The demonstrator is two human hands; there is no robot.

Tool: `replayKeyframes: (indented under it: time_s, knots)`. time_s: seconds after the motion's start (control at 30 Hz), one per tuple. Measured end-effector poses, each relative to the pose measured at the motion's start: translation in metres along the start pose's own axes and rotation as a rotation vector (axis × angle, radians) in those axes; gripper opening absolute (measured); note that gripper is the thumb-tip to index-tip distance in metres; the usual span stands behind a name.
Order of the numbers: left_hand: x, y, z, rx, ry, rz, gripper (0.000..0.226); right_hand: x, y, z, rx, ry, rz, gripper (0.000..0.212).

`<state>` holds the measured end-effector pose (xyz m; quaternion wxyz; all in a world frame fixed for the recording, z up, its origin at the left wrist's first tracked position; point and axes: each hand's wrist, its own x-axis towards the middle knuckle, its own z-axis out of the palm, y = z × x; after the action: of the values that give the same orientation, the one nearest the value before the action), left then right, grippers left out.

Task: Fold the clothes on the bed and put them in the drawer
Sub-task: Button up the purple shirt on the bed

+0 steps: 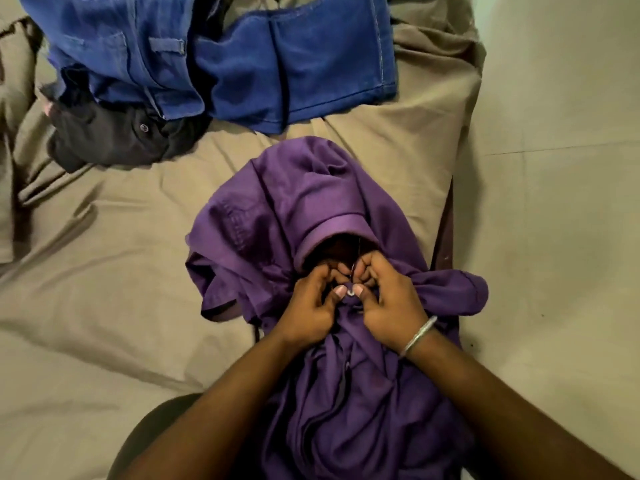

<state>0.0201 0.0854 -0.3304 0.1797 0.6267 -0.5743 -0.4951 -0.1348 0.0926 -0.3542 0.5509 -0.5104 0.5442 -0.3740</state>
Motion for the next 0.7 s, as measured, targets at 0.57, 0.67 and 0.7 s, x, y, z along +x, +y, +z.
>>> replayKeyframes:
  time_s: [0.57, 0.67, 0.7]
  knots:
    - [0.007, 0.009, -0.004, -0.016, -0.098, -0.122, 0.031, 0.008, -0.002, -0.011, 0.225, -0.103, 0.237, 0.022]
    - [0.006, 0.010, -0.003, 0.021, -0.058, -0.128, 0.033, 0.009, -0.006, -0.014, 0.261, -0.120, 0.262, 0.022]
    - [0.006, 0.012, -0.002, 0.032, -0.048, -0.138, 0.035, 0.010, -0.007, -0.015, 0.254, -0.116, 0.259, 0.021]
